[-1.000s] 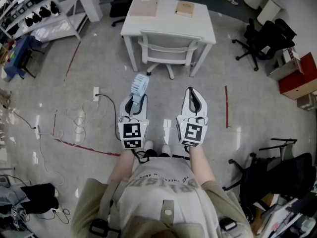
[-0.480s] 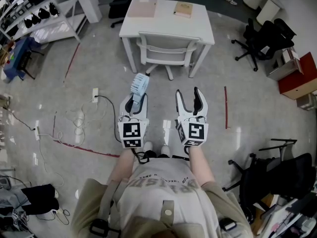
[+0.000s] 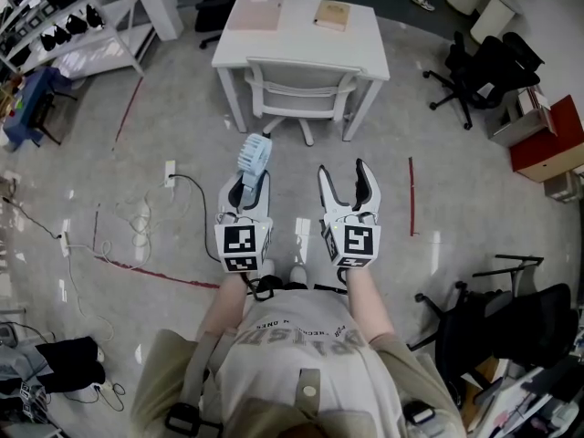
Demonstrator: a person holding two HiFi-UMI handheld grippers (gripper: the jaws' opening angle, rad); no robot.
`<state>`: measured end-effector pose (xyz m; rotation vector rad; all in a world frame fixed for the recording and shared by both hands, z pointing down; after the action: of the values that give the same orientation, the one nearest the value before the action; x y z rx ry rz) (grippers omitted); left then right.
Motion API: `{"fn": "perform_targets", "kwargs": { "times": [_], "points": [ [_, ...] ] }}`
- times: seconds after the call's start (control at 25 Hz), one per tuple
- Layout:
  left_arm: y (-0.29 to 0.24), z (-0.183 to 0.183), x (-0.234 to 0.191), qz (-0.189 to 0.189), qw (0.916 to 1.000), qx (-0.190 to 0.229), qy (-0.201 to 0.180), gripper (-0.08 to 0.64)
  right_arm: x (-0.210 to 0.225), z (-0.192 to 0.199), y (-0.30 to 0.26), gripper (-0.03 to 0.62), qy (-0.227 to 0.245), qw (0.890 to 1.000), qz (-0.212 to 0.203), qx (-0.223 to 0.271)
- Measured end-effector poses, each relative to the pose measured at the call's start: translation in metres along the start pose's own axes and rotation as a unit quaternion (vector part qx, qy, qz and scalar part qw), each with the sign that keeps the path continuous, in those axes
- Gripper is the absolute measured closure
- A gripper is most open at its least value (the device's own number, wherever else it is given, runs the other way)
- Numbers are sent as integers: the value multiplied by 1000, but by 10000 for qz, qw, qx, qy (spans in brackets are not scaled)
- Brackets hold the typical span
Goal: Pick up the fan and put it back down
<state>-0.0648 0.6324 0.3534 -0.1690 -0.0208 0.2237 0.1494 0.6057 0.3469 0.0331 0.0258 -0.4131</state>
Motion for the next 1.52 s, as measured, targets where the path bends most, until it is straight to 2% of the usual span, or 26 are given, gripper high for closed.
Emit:
{"fn": "perform_targets", "kwargs": {
  "times": [0.32,0.6,0.96,1.2,1.52],
  "points": [
    [-9,0,30,-172,9996,143,175,430,37,6,6,299,148,9996,-181,-135],
    [-14,-5,22,-357,9990,235,151,430,43,7,-8,299,60,9996,-270,-69],
    [-64,0,-33,-345,9991,186,145,430,35,26,-60,299,26,9997,-27,-225],
    [-125,-11,-72,-1,9999,153,39,430,41,29,-116,299,22,9988,355,-334],
    [-192,-31,-130,369,9988,304,-68,430,30,25,-194,299,2,9972,719,-220]
  ]
}}
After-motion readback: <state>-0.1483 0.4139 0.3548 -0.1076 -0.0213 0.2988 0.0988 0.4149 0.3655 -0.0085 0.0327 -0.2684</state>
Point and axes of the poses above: the fingertips, and each gripper's own axes: y backward along the fingers, x to its right, z out of its underside, the point moved 8 cm from there along y, backward along the fingers, and after that the axes turned 1 degree about x, right-handed, at the moved point
